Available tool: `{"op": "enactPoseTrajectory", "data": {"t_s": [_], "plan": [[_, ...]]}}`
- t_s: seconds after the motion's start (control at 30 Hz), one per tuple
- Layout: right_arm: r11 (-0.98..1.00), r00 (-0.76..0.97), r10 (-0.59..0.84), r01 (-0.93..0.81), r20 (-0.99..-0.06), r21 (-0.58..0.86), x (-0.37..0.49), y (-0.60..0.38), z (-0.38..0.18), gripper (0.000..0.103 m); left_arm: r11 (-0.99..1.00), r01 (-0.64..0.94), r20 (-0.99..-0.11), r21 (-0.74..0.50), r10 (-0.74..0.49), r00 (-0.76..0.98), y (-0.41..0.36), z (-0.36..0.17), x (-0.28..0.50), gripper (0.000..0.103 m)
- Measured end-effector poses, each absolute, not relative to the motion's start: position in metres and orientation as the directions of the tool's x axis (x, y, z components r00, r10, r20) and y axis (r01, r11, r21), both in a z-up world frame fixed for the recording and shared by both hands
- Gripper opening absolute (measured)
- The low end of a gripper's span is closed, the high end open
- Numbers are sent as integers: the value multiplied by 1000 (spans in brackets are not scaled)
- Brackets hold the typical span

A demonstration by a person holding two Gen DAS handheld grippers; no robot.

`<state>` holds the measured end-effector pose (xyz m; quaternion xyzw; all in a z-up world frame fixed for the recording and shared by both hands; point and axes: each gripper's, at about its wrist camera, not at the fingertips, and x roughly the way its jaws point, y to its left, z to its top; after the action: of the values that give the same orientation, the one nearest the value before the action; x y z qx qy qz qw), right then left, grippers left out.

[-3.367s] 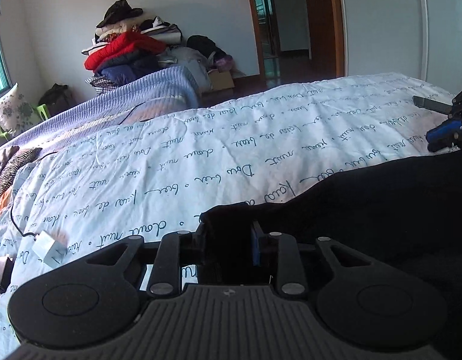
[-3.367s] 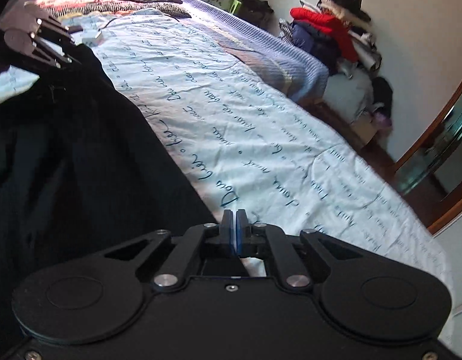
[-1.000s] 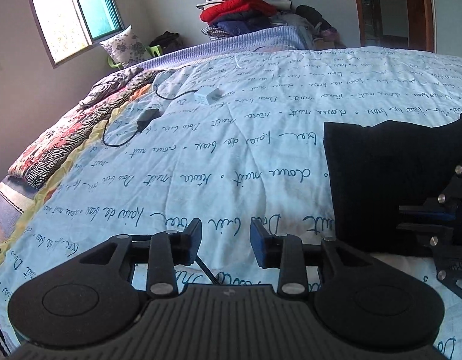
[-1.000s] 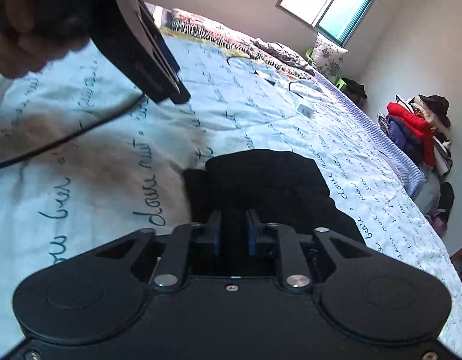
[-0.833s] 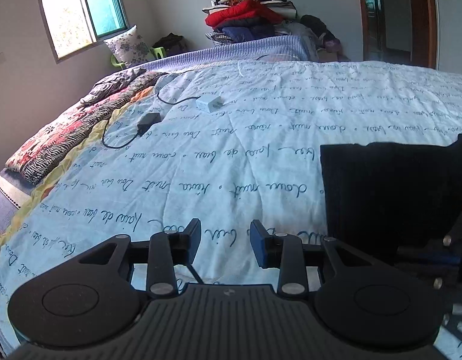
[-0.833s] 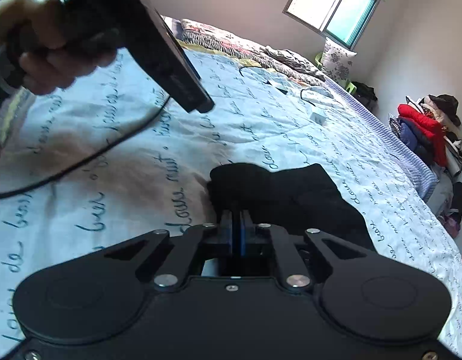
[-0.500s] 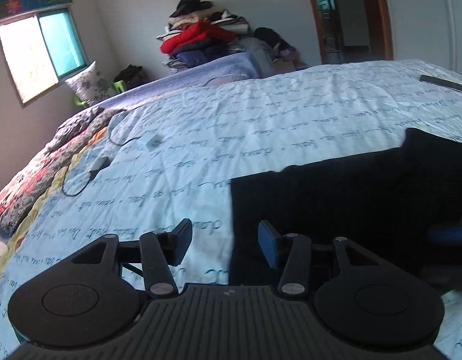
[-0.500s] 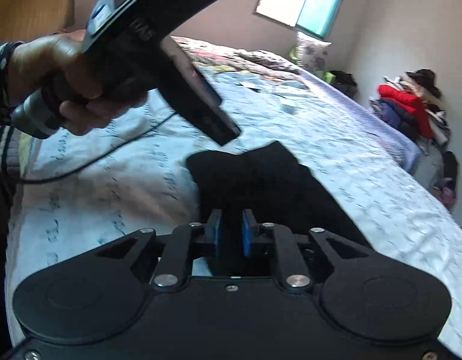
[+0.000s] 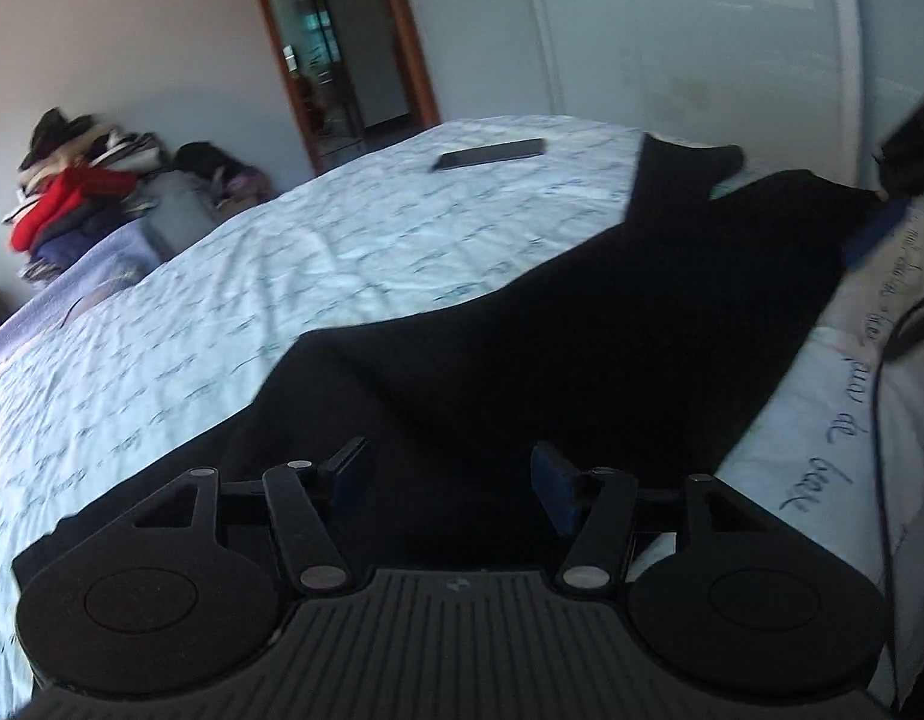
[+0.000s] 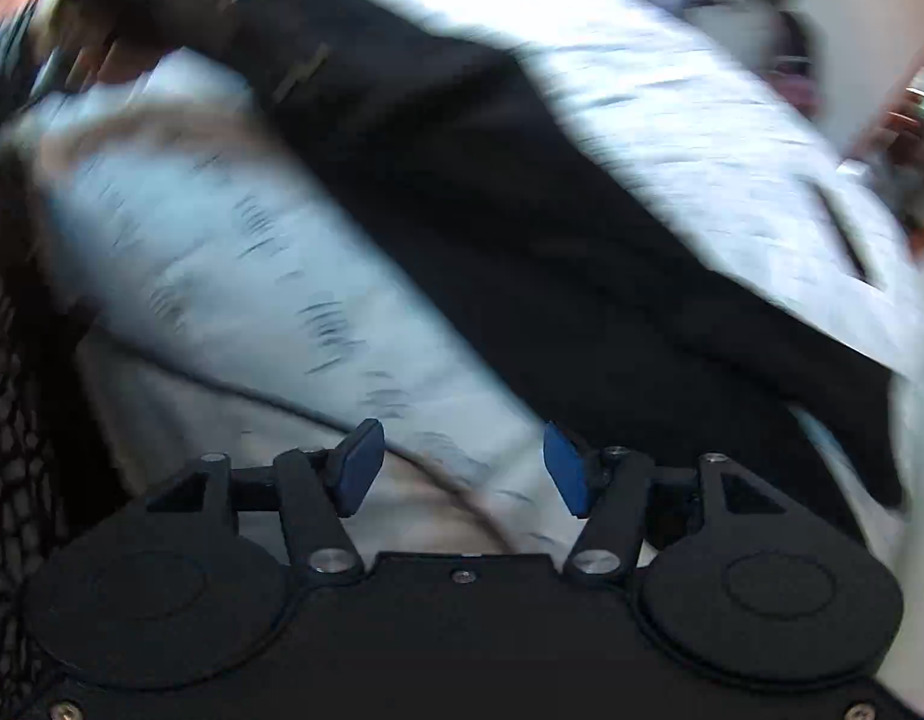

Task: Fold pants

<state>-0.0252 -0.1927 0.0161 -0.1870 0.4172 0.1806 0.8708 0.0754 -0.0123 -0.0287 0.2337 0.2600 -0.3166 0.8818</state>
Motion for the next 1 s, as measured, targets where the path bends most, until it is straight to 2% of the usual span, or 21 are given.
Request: {"op": "enactPoseTrajectory", "data": {"t_s": [0.1, 0.23, 0.3, 0.33, 0.37, 0.4, 0.47, 0.53, 0.67, 0.73, 0.8, 0.87, 0.93, 1.0], "plan": [[941, 709, 128, -308, -694, -140, -7, -213, 20, 61, 632, 748, -641, 201, -493, 588, -45, -38, 77, 64], [959, 745, 35, -213, -666, -188, 32, -229, -3, 61, 627, 773, -691, 101, -515, 508, -73, -51, 90, 59], [948, 753, -7, -205, -658, -244, 48, -236, -12, 61, 637, 769, -717, 50, -513, 472, -81, -57, 99, 46], [934, 764, -8, -225, -645, -278, 51, -241, -14, 61, 644, 765, -725, 24, -515, 457, -84, -59, 103, 42], [915, 779, -7, -248, -627, -318, 55, -244, -16, 61, 649, 761, -726, -3, -525, 445, -86, -60, 105, 34], [895, 788, -11, -267, -616, -357, 59, -247, -17, 61, 655, 756, -725, -16, -528, 442, -86, -60, 106, 18], [851, 786, -34, -301, -617, -431, 77, -265, -18, 61, 653, 757, -729, -41, -537, 424, -88, -58, 106, 2], [836, 757, 8, -363, -653, -411, 98, -282, -13, 61, 659, 751, -721, -26, -532, 443, -91, -57, 102, 2], [854, 712, 139, -437, -688, -281, 135, -298, -8, 61, 643, 759, -688, 99, -507, 519, -99, -58, 82, 1], [916, 712, 81, -328, -698, -229, 156, -308, -10, 62, 621, 770, -667, 150, -511, 542, -101, -58, 70, 1], [954, 732, -104, -117, -673, -275, 175, -323, -16, 68, 598, 782, -656, 178, -521, 547, -99, -59, 59, 1], [941, 744, -252, 40, -619, -335, 182, -343, -23, 69, 591, 785, -659, 185, -518, 545, -98, -61, 58, 1], [955, 735, -276, 137, -619, -263, 189, -373, -28, 70, 593, 788, -671, 165, -518, 530, -97, -63, 61, 0], [973, 737, -226, 203, -637, -111, 194, -403, -32, 70, 602, 785, -676, 147, -518, 524, -97, -64, 64, 1]]}}
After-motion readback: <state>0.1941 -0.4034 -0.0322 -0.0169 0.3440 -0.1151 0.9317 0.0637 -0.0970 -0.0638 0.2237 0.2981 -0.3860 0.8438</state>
